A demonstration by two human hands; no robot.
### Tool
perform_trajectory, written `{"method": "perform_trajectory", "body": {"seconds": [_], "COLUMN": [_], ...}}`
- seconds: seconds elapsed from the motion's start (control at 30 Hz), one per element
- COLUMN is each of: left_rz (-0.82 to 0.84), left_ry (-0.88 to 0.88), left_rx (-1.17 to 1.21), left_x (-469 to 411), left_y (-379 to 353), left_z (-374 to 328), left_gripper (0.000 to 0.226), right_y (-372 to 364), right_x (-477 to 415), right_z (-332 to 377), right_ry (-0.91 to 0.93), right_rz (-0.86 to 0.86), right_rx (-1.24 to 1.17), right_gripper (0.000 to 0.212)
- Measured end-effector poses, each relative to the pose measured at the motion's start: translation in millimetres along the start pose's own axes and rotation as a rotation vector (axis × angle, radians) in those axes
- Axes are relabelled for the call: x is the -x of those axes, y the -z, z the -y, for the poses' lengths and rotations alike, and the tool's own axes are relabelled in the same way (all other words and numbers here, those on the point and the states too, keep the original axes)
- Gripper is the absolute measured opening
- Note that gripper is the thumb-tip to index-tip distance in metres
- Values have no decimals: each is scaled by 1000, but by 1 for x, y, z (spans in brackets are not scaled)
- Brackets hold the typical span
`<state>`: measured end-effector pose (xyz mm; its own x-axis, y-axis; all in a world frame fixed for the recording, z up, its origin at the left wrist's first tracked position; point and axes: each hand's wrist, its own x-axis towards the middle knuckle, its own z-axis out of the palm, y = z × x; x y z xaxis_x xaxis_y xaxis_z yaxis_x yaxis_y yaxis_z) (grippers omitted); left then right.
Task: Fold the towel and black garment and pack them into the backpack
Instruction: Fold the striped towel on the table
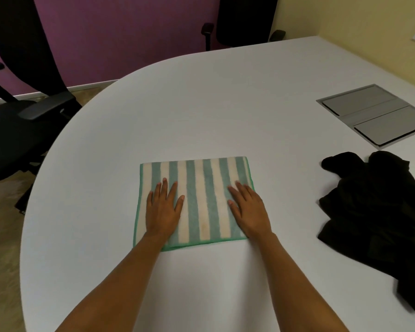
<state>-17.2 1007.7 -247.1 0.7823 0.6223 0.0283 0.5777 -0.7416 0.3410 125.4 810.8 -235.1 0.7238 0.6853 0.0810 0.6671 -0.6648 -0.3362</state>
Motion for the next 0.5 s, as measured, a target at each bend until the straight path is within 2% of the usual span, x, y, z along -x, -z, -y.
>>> {"method": "perform_trajectory", "body": {"seconds": [0.07,0.17,0.27,0.37,0.5], "left_rz": [-14,-11,-9,12,57], "left_ry": [-3,-3,-6,-7,-9], "left_rx": [-7,-2,3,-14,7], "left_x": [0,0,0,1,0], "left_y": [-2,-3,-2,-1,3], "left_z": [2,0,0,2,2], "left_gripper": [74,74,75,77,77], "right_y": [0,1,8,11,21], "right_x": [-2,-3,-8,-17,-19], "right_z": [2,10,17,20,25], "right_ry": [-174,-453,-549,-651,-722], "right_rz": [-158,-224,-223,-169,-128], "right_rx": [-110,-203,-205,-263,-430], "right_gripper": [59,58,57,46,32]}}
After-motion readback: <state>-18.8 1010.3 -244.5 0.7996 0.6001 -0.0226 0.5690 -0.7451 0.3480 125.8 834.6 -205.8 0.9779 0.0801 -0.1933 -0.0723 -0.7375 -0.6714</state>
